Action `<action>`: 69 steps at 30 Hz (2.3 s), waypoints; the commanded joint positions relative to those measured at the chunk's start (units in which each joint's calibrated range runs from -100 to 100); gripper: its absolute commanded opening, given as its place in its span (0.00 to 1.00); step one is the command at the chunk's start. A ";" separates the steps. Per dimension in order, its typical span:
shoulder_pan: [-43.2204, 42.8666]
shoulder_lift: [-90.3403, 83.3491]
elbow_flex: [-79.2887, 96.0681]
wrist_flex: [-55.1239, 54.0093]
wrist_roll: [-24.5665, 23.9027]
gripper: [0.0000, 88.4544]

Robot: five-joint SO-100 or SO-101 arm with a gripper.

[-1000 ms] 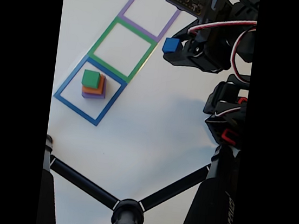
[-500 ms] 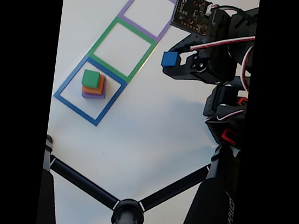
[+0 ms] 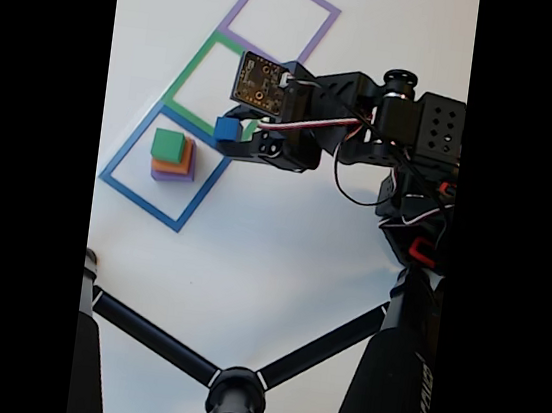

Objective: Tower of hanoi

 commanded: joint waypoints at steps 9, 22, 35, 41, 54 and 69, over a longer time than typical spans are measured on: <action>-2.33 25.35 3.97 -44.41 0.54 0.03; -1.94 33.74 5.24 -55.18 0.54 0.03; -0.70 38.10 6.06 -59.23 0.54 0.03; -0.51 38.10 7.88 -60.28 0.54 0.03; -0.31 40.12 7.33 -61.65 0.54 0.03; -0.60 40.53 7.15 -64.65 0.54 0.27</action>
